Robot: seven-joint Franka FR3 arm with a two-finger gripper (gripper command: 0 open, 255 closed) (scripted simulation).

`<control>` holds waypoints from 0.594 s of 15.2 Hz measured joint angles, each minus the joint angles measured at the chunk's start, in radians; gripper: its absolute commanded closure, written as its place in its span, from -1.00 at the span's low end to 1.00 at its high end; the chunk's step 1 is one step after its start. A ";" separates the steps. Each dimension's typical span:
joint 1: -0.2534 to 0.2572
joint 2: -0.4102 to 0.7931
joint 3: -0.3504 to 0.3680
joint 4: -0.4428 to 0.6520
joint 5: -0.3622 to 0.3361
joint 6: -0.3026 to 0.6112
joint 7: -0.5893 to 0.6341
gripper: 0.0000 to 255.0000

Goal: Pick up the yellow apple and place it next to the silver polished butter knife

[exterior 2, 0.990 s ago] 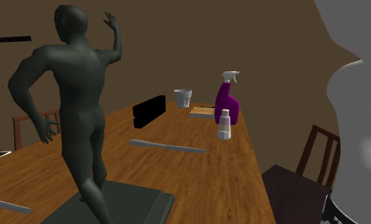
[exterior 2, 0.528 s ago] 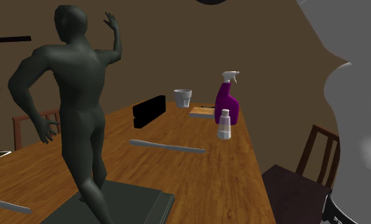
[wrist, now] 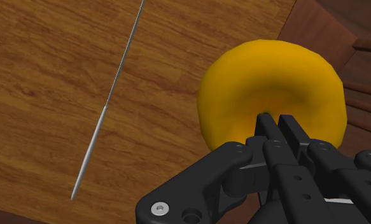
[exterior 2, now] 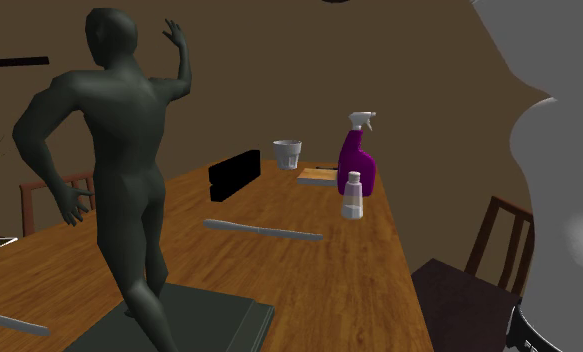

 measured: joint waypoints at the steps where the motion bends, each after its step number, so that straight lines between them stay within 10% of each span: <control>1: 0.000 0.004 -0.001 -0.005 -0.001 0.009 -0.002 1.00; 9: -0.002 0.002 -0.001 -0.035 0.000 0.038 -0.003 1.00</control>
